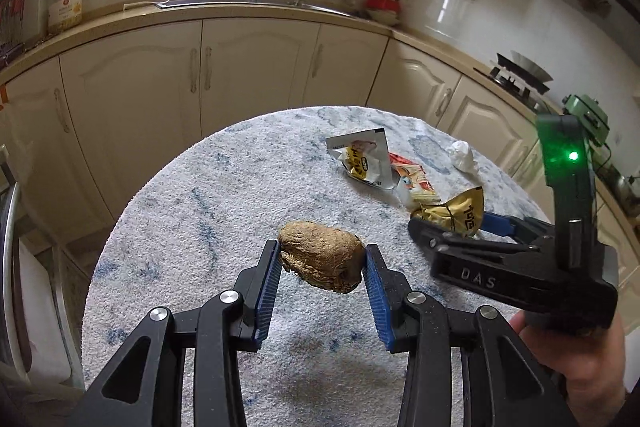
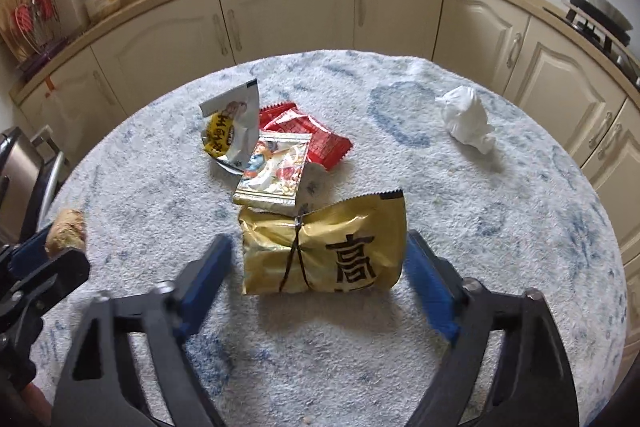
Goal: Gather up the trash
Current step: 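Lift the bread roll with the left tool while the right tool grasps the yellow bag, then carry the bread roll and yellow bag to the blue bucket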
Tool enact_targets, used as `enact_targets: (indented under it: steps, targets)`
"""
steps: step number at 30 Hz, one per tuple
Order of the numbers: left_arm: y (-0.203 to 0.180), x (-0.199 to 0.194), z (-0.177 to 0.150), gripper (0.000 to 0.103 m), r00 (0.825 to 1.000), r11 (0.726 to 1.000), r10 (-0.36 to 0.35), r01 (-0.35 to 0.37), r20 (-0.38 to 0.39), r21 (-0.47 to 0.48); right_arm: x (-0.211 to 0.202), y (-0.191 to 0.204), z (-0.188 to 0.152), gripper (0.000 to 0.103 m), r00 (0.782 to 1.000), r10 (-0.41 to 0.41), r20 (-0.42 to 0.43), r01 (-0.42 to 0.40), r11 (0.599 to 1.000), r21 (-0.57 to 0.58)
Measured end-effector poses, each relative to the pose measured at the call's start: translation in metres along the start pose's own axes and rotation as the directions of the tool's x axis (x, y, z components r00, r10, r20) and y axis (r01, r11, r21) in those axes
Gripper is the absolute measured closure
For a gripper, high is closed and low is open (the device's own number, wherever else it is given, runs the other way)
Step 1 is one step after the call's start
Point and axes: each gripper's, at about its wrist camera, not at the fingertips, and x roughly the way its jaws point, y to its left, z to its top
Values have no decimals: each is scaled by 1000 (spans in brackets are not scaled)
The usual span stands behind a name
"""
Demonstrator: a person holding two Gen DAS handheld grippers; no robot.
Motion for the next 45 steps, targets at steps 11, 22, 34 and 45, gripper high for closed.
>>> enact_targets:
  steps: [11,22,34,45]
  targets:
    - [-28,-24,-12,66,1000,999,-18,17,21,38,-52,-18,-35,37,996,63,57,-66,997,48]
    - [-99,-76,-20,66,991,985,-99,84,89,153,-170,-69,-75,37,973,47,226,-76,990,119]
    - [-198,-123,-22,66,962,934,-241,193,132,302,-270,-155,-117,37,928,-61,367,-32,970,241]
    - [-321,-116,-38,66,921,832,-388,332,37,444,-335,-262,-187,37,884,-278,376,85,886,457]
